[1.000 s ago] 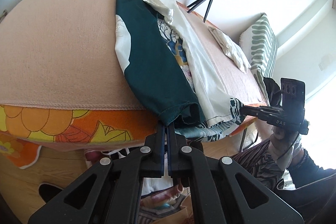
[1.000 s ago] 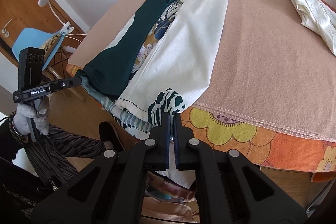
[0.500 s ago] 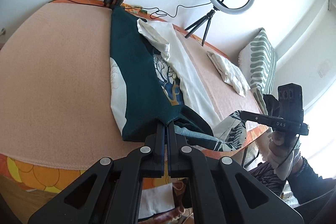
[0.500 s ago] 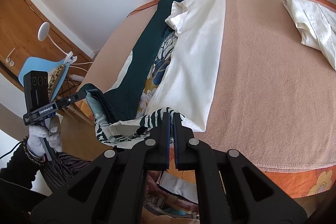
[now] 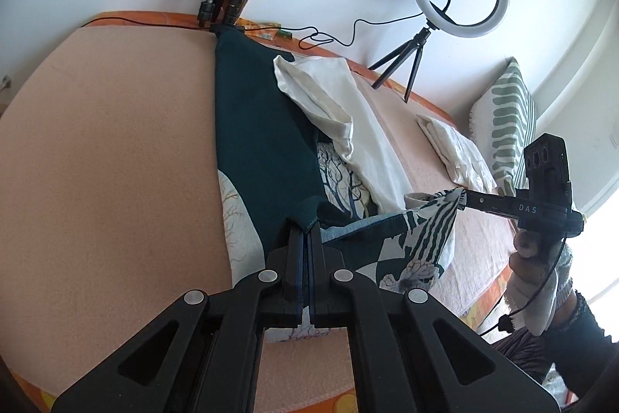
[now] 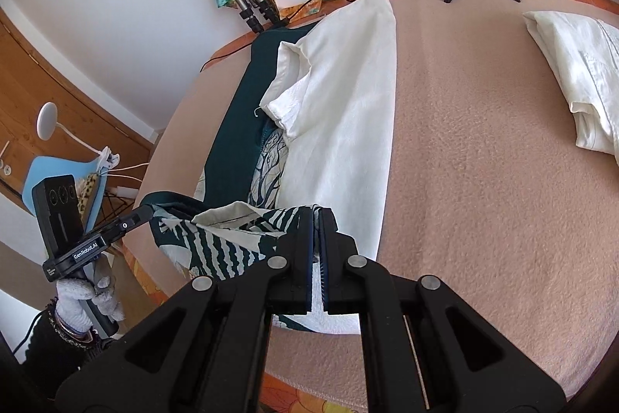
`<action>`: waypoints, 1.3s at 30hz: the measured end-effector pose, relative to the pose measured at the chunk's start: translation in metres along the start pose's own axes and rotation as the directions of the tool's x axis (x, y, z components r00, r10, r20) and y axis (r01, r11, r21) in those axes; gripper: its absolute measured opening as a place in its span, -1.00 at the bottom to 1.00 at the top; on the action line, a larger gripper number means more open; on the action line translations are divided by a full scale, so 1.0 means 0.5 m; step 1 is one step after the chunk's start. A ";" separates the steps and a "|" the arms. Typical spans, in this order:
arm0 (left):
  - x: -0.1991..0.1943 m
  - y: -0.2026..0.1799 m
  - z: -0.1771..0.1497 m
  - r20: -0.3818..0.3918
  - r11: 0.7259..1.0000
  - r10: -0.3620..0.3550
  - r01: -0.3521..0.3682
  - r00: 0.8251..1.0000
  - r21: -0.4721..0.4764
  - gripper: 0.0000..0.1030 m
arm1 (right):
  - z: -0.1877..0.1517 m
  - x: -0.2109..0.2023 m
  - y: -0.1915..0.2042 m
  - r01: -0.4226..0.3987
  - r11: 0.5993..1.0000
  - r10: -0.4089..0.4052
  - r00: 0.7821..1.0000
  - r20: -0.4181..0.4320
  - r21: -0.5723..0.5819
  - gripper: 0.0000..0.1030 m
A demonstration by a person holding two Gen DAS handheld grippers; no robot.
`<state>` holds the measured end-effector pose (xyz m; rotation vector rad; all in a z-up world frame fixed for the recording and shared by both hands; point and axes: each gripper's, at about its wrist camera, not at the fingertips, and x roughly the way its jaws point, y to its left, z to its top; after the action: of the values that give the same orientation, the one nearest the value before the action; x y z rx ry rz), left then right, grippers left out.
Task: Fold small clothes
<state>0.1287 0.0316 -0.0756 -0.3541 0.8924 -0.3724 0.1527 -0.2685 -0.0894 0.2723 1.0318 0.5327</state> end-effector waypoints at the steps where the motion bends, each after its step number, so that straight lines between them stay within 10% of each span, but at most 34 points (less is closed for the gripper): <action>1: 0.010 0.005 0.005 -0.004 1.000 0.005 -0.005 1.000 0.002 -1.00 | 0.009 0.011 -0.004 0.012 1.000 -0.012 1.000 -0.004 0.005 -0.92; 8: 0.061 0.028 0.019 -0.047 0.999 0.032 -0.032 0.998 -0.010 -0.99 | 0.040 0.078 -0.037 0.059 0.998 -0.057 0.997 -0.049 0.028 -0.92; 12: 0.043 0.050 0.041 -0.022 0.996 0.055 -0.057 0.998 -0.062 -0.49 | 0.049 0.083 -0.051 0.066 0.997 -0.063 0.996 -0.055 0.047 -0.92; 16: 0.000 0.059 0.055 0.034 0.996 0.058 -0.056 0.998 -0.068 -0.45 | 0.053 0.060 -0.052 0.098 0.995 -0.097 0.995 -0.020 0.034 -0.86; 26: 0.017 -0.020 -0.030 -0.060 0.982 0.083 -0.072 0.995 0.177 -0.50 | 0.042 0.015 0.075 0.100 0.969 -0.084 0.993 0.081 -0.224 -0.70; 39: 0.025 0.046 -0.072 -0.097 0.999 -0.004 0.007 0.995 0.035 -0.50 | -0.011 0.194 0.352 -0.061 0.705 -0.001 0.996 -0.087 -0.707 -0.70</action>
<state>0.1106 0.0409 -0.1155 -0.3083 0.9783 -0.4126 0.1359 -0.0683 -0.0836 -0.4336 0.8254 0.9403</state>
